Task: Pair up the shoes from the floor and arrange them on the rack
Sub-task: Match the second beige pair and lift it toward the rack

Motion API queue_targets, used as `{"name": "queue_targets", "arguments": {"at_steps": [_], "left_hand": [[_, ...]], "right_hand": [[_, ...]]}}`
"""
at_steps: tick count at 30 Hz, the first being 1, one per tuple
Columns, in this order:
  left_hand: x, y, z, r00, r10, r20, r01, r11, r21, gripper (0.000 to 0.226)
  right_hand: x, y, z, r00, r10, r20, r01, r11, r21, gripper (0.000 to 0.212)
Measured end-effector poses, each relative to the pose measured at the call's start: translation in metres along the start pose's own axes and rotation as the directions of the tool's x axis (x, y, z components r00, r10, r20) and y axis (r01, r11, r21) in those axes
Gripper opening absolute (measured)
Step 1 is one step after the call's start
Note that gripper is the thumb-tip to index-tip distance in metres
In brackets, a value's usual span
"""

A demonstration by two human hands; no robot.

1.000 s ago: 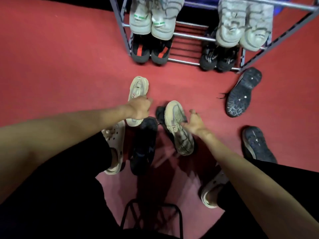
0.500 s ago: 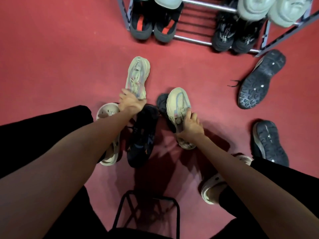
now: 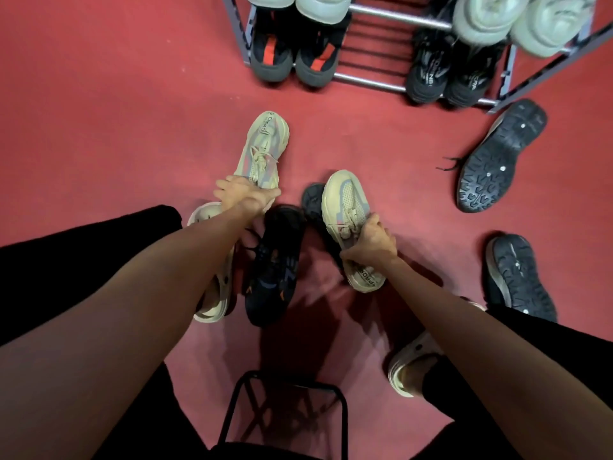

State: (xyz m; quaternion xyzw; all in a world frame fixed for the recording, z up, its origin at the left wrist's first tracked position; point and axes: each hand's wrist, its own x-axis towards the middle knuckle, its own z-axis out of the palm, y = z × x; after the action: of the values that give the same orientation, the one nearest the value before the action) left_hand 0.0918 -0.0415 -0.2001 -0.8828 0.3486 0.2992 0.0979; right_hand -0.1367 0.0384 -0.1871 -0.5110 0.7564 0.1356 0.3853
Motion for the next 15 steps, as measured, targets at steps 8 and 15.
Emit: {"name": "queue_targets", "arguments": {"at_steps": [8,15], "left_hand": [[-0.014,-0.002,-0.077,0.955,0.273,0.115,-0.277,0.961,0.013,0.084],[-0.077,0.013,-0.168,0.796,0.574,0.191,-0.604,0.740,0.296,0.080]], "right_hand": [[-0.026,0.001,-0.079,0.945,-0.159,0.286,-0.085,0.724,0.684,0.023],[-0.086,0.003,-0.164,0.954,-0.300,-0.003,0.174,0.546,0.819,0.062]]}}
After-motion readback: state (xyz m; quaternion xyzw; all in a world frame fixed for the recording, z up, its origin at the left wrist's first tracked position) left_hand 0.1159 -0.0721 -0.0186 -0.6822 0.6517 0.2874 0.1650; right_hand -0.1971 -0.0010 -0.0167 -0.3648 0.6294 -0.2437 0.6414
